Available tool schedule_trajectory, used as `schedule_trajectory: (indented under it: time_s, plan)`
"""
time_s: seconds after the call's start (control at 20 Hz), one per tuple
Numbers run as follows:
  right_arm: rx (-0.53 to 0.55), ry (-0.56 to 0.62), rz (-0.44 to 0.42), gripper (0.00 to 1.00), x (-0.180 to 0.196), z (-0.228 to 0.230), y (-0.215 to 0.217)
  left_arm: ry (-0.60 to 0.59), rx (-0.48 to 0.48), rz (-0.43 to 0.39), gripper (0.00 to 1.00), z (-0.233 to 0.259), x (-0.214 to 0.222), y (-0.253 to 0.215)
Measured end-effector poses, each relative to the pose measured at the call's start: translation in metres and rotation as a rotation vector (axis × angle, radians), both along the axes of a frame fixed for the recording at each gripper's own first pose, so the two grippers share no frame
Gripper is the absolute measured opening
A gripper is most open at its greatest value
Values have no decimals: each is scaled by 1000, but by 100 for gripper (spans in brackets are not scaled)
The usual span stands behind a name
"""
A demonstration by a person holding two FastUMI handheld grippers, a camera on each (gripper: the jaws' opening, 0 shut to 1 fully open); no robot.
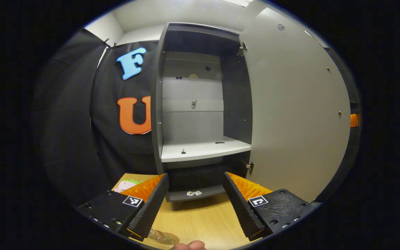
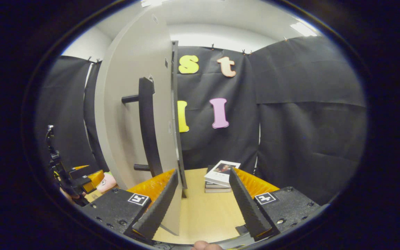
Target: Open the cabinet door with the right hand, grasp the bottle in the cabinet with the left hand and place it on the coaster, then close the cabinet door with the right hand.
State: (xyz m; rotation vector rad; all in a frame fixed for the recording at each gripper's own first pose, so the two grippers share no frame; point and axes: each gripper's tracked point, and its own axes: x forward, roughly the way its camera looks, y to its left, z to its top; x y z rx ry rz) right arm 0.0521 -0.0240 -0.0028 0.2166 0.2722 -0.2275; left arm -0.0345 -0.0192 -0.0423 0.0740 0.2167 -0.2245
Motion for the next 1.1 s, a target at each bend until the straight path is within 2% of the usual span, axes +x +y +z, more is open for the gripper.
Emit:
schedule_trajectory:
  time_s: [0.1,0.3,0.5,0.55,0.7,0.75,1.1]
  plan:
    - [-4,-31,35,96,14,7,14,-9,-40,-11,94,2,2,-8]
    - [77,-14,176,96,35,4,56,0,-19,15,95,-1,7,2]
    - [65,-40,272,94,60,8,83,-10,4,74,95,1,10,23]
    - [74,-46,295,96,68,6,92,-8,9,93,95,1,11,29]
    - [115,-39,380,94,85,3,115,-7,33,131,95,1,11,44]
    - [123,-38,407,96,91,3,122,-6,43,141,95,1,11,48]
    - [131,-36,609,97,132,1,175,-15,86,218,95,8,-2,69]
